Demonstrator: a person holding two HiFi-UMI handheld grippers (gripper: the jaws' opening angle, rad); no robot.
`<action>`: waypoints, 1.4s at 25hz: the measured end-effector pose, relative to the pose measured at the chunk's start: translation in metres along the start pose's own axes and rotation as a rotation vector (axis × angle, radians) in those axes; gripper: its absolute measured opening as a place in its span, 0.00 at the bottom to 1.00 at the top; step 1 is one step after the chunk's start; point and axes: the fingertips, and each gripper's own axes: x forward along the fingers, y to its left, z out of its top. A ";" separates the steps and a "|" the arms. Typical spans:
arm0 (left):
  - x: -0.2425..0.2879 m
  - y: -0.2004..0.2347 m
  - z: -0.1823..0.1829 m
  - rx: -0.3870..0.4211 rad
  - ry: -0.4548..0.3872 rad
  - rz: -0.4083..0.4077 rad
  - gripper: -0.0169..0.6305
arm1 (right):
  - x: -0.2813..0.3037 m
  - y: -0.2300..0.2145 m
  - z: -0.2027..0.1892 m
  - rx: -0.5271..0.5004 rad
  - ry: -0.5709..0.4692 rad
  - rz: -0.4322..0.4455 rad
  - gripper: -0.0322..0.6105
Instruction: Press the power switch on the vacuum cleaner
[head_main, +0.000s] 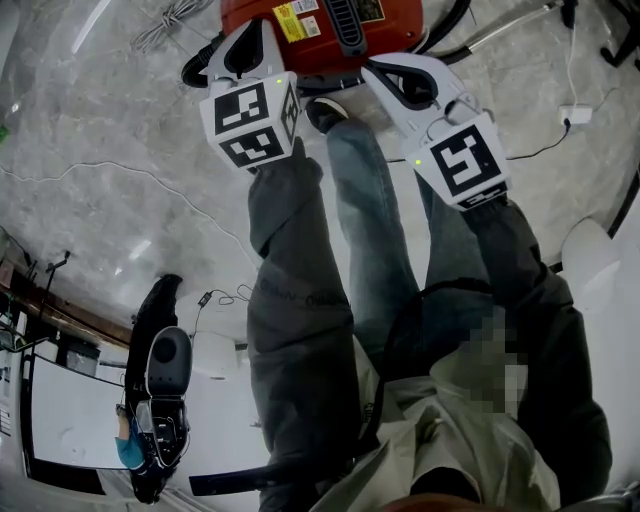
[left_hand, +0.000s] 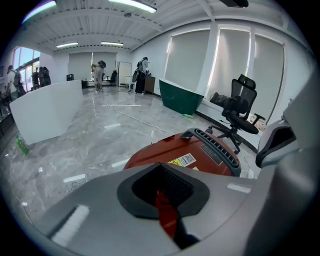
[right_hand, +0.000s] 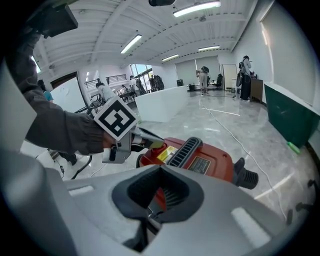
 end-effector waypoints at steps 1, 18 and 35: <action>0.002 0.000 0.000 0.009 0.020 -0.016 0.03 | 0.000 0.000 0.001 -0.003 -0.002 0.000 0.05; -0.034 -0.034 -0.020 -0.050 -0.143 0.000 0.03 | -0.014 0.002 -0.006 0.075 -0.044 -0.007 0.05; -0.116 -0.135 -0.046 -0.321 -0.224 0.031 0.03 | -0.071 0.004 -0.049 0.083 -0.040 0.095 0.05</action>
